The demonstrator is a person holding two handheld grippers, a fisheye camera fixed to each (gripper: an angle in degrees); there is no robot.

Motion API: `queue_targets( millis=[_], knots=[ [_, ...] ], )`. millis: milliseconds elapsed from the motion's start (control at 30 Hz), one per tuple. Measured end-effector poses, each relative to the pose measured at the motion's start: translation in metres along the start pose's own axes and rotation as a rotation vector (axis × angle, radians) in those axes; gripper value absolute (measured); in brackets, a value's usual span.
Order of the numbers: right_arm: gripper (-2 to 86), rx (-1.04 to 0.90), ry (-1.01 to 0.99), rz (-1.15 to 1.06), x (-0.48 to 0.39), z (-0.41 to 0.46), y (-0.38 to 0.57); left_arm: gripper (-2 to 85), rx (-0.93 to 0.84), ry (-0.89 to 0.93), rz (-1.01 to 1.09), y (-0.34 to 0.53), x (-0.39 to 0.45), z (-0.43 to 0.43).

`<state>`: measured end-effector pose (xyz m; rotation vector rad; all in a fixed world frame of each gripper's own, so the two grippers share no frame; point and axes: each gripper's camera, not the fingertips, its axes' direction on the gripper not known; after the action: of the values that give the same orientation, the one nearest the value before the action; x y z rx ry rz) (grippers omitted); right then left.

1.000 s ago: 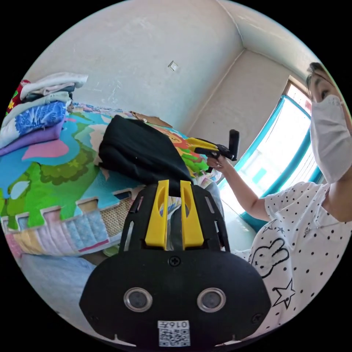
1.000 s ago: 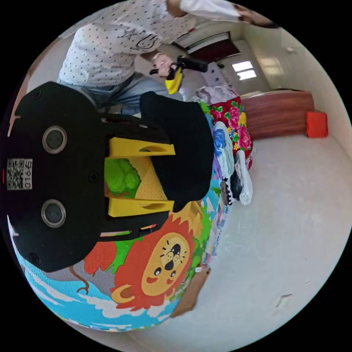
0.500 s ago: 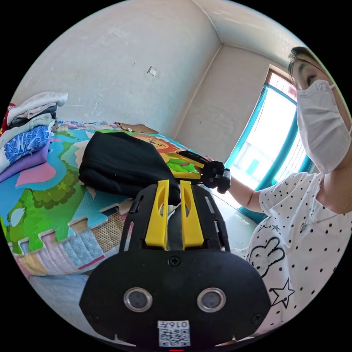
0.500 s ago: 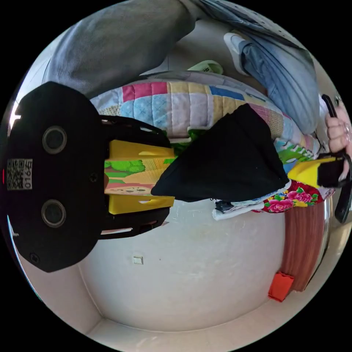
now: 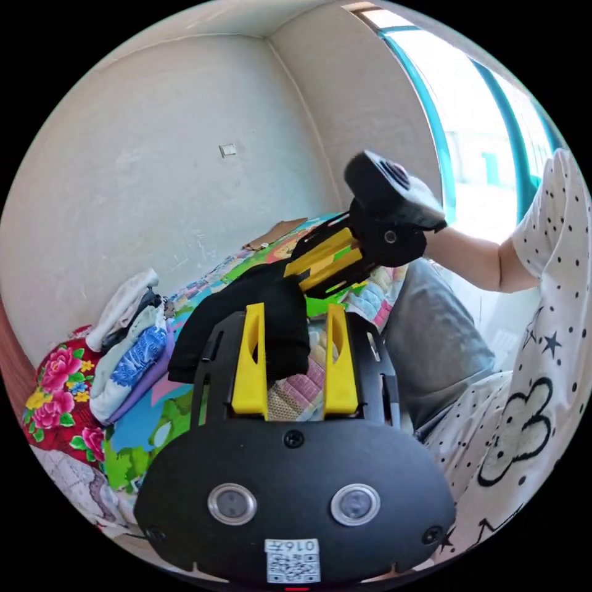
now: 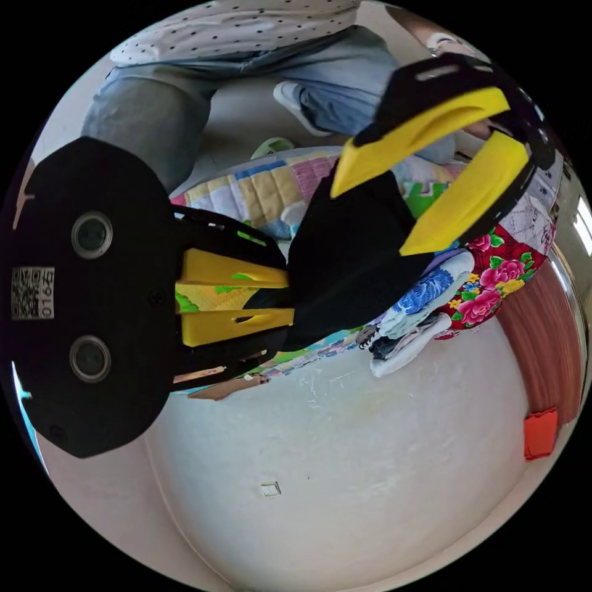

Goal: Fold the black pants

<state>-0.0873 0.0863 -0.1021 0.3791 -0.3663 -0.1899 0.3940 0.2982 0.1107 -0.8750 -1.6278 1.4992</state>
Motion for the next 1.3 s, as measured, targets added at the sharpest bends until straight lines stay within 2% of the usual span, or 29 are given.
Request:
queue_targets(
  millis=[133,300,400,567,700,767,867,967,1133,1233,1300],
  knots=[
    [5.7,0.033,-0.114,0.057,-0.004,-0.008,-0.035,14.1,-0.105,-0.088,0.056,-0.009,0.022,0.004],
    [5.3,0.132,-0.203,0.084,-0.012,-0.005,-0.046,12.5,-0.232,-0.318,0.148,-0.017,0.044,0.018],
    [5.0,0.150,-0.175,0.083,-0.017,-0.002,-0.046,11.3,-0.249,-0.386,0.192,-0.027,0.049,0.024],
    [4.7,0.182,-0.201,0.152,-0.007,-0.001,-0.038,15.1,-0.206,-0.405,0.201,-0.043,0.074,0.012],
    [4.6,0.194,-0.220,0.165,-0.005,0.001,-0.035,17.1,-0.180,-0.568,0.231,-0.060,0.083,0.009],
    [4.6,0.194,-0.219,0.159,-0.007,0.003,-0.036,17.2,-0.196,-0.539,0.258,-0.069,0.084,0.010],
    [4.6,0.203,-0.217,0.158,-0.007,0.003,-0.036,17.8,-0.326,-0.439,0.343,-0.079,0.076,0.035],
    [4.6,0.207,-0.227,0.146,-0.009,0.004,-0.036,18.0,-0.445,-0.609,0.496,-0.082,0.070,0.064],
    [4.8,0.236,-0.218,0.153,-0.013,0.003,-0.036,13.1,-0.536,-0.680,0.617,-0.073,0.053,0.103],
    [5.4,0.267,-0.195,0.114,-0.024,0.006,-0.035,9.2,-0.514,-0.570,0.558,-0.081,0.032,0.097],
    [6.3,0.313,-0.135,0.089,-0.034,0.005,-0.030,8.0,-0.511,-0.420,0.404,-0.099,-0.006,0.088]
  ],
)
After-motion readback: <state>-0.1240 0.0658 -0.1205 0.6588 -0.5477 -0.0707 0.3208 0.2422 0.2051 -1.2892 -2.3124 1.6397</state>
